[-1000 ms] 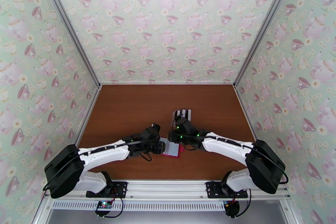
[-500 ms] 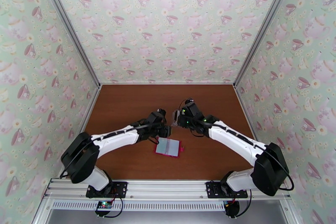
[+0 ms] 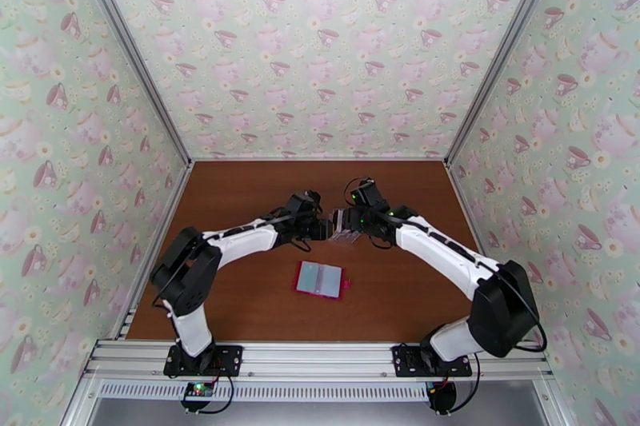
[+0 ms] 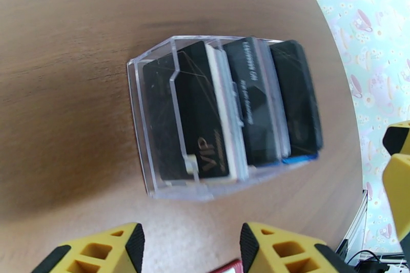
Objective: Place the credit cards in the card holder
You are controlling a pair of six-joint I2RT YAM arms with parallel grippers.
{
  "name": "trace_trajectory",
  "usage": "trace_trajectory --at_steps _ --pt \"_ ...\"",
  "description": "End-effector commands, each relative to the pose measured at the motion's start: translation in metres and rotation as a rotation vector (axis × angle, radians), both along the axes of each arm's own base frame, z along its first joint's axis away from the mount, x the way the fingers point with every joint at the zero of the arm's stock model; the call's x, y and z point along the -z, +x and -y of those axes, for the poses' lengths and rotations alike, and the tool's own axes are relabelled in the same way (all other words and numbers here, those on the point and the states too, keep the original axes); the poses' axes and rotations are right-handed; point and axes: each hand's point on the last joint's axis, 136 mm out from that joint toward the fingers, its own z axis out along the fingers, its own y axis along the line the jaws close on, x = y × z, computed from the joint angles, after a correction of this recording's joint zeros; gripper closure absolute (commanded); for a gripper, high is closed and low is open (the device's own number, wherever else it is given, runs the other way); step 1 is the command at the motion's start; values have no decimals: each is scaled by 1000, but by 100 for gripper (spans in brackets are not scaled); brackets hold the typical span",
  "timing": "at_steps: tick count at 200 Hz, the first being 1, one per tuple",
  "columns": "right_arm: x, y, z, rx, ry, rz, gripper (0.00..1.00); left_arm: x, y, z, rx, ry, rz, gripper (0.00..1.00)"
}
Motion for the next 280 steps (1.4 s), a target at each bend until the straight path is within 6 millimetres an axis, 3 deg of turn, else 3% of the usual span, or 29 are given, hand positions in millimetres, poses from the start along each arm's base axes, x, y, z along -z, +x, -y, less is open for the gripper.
trace_trajectory --at_steps 1,74,197,228,280 --pt "-3 12 8 7 -49 8 37 -1 9 13 35 -57 -11 46" --pt "14 22 5 -2 -65 -31 36 10 26 17 28 -135 -46 46" --pt "27 33 8 -16 -158 -66 36 36 18 16 39 -122 -101 47" --pt "29 34 10 -18 -182 -77 37 41 15 13 36 -110 -112 57" --pt "37 35 13 -29 -230 -101 37 46 10 11 38 -113 -126 57"
